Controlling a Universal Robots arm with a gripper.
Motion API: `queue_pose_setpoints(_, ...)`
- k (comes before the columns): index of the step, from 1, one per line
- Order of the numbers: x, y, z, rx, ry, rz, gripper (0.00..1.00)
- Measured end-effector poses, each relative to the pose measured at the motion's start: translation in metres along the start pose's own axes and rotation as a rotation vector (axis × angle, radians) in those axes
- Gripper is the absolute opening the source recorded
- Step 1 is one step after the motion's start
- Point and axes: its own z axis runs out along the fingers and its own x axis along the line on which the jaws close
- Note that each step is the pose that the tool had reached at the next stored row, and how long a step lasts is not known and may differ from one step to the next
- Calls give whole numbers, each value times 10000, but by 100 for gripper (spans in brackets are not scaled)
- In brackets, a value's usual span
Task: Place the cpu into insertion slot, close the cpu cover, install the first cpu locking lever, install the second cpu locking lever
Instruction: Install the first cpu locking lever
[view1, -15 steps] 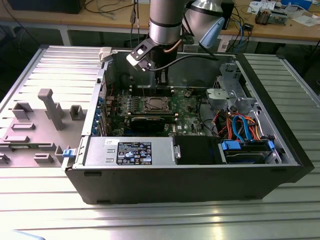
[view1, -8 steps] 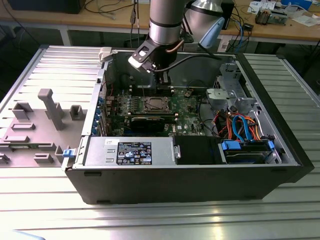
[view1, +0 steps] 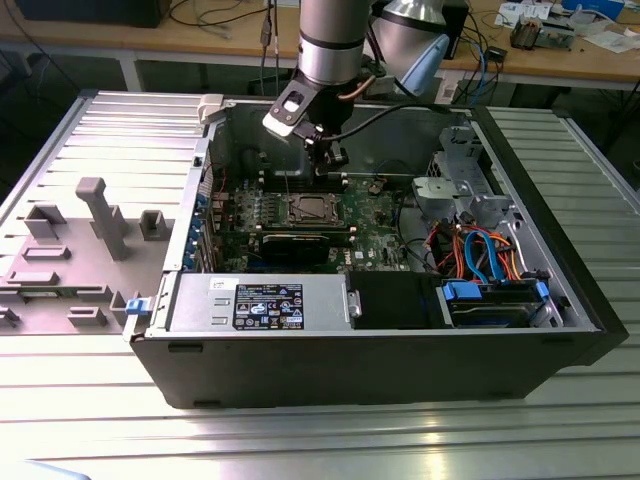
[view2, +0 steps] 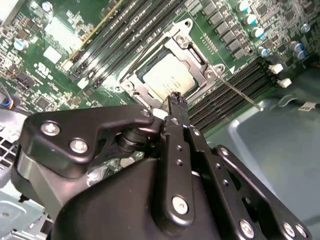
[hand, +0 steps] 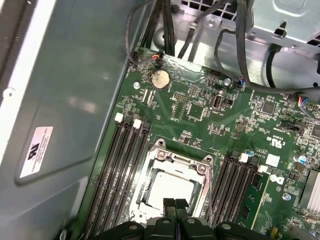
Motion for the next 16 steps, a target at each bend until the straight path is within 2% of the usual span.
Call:
queue_pose_setpoints(2,0,0,-1,2,1,-200,11)
queue_pose_setpoints(6,0,0,1,29,-2,-1261,11)
queue_pose_setpoints(10,0,0,4,40,-2,-1815,11)
queue_pose_setpoints(16,0,0,13,65,-4,-2957,11)
